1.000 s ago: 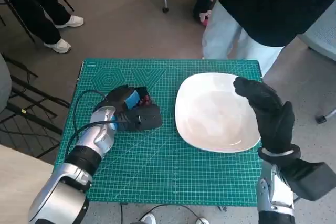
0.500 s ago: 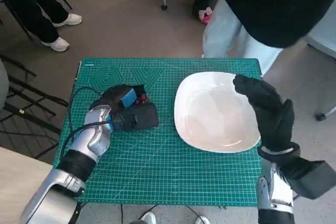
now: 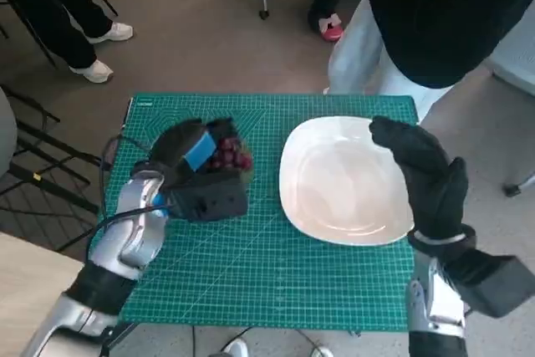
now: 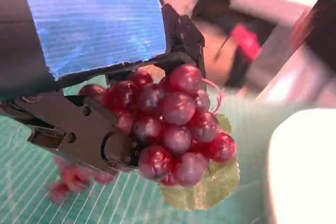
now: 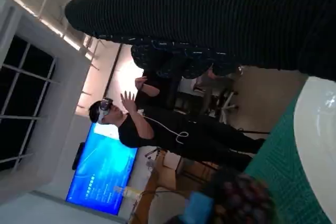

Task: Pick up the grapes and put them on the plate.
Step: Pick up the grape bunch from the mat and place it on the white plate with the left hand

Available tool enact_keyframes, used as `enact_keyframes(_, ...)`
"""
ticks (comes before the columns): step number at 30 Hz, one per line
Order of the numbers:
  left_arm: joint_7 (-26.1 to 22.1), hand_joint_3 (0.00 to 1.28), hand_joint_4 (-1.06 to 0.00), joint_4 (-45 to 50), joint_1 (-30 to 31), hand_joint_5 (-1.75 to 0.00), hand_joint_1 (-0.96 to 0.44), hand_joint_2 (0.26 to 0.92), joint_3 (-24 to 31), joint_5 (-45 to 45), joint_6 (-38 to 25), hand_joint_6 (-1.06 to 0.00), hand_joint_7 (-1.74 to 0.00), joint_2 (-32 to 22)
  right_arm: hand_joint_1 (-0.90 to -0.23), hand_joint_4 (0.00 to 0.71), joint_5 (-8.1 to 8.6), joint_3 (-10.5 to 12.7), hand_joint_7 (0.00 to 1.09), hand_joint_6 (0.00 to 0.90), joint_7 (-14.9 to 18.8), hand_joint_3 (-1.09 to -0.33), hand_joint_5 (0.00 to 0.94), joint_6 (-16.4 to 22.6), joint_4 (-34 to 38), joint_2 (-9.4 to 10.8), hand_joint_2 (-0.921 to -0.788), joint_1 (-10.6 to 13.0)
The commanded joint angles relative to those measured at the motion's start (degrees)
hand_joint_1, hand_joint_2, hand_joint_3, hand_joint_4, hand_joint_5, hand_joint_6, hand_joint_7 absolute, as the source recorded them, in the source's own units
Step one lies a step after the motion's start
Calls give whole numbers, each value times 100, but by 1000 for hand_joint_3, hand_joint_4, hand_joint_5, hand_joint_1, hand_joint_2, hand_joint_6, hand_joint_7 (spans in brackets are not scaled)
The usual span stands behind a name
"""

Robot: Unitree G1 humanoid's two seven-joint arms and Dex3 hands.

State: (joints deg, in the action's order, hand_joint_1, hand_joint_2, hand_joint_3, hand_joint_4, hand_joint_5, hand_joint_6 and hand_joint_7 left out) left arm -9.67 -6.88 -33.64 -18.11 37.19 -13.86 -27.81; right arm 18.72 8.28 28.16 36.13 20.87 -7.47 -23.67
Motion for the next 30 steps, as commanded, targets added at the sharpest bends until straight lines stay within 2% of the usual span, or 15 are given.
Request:
enact_keyframes(1, 118, 147, -604, 949, 183, -1247, 3, 921, 282, 206, 139, -536, -1250, -208, -603, 351, -86, -38, 15, 174, -72, -817, 1, -5, 48, 71, -921, 88)
enact_keyframes(6, -27, 145, -591, 1143, 210, -1301, 2, 921, 340, 220, 159, -558, -1194, -187, -604, 351, -94, -40, 15, 174, -81, -817, 1, 20, 35, 82, -921, 100)
enact_keyframes(13, -229, 219, -477, 1199, 139, -1383, 3, 921, 333, 223, 107, -489, -1329, -116, -611, 352, -70, -13, 17, 175, -60, -813, 1, 36, 29, 78, -921, 119)
enact_keyframes(17, -316, 175, -527, 1125, 52, -1324, 3, 921, 294, 241, 96, -536, -1285, -70, -615, 353, -47, 6, 17, 175, -43, -810, 2, 45, 21, 62, -921, 137)
enact_keyframes(21, -396, 190, -510, 1004, -93, -1343, 3, 921, 206, 286, 55, -520, -1302, 22, -616, 354, -7, 37, 18, 176, -19, -808, 2, 37, -7, 36, -921, 163)
enact_keyframes(25, -527, 165, -545, 909, -320, -1361, 3, 921, 82, 331, -27, -557, -1197, 215, -617, 354, 40, 74, 18, 176, 7, -806, 2, 13, -45, 7, -921, 189)
enact_keyframes(30, -673, 191, -510, 768, -615, -1353, 3, 921, -66, 350, -95, -521, -1288, 493, -617, 355, 84, 100, 19, 177, 19, -803, 2, -9, -134, -23, -921, 256)
